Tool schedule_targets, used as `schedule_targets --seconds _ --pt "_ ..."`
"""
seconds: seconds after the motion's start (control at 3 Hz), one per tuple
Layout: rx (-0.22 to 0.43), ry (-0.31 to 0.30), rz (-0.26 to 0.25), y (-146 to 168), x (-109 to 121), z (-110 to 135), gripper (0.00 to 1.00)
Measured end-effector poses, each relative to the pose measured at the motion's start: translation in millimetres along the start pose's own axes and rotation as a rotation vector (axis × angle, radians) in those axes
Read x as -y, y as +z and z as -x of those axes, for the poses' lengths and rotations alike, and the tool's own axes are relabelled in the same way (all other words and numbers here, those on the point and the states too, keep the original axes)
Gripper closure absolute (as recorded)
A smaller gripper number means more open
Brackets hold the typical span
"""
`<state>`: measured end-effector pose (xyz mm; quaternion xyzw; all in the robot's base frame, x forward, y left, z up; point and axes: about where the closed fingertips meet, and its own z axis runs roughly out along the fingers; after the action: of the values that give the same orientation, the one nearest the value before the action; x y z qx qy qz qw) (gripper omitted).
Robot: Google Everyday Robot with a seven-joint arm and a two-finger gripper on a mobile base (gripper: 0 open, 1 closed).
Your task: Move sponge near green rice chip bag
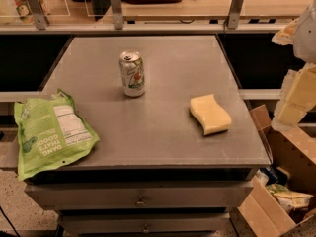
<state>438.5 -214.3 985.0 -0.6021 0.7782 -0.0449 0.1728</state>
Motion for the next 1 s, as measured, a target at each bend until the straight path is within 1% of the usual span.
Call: schedule_targets --seconds 0.33,0.67,1.0 --pt "0.000 0.000 0.000 0 0 0 0.00" --pt "-0.020 -0.009 -0.012 9 0 3 0.00" --pt "-0.030 -0.010 -0.008 38 -1 10 0.00"
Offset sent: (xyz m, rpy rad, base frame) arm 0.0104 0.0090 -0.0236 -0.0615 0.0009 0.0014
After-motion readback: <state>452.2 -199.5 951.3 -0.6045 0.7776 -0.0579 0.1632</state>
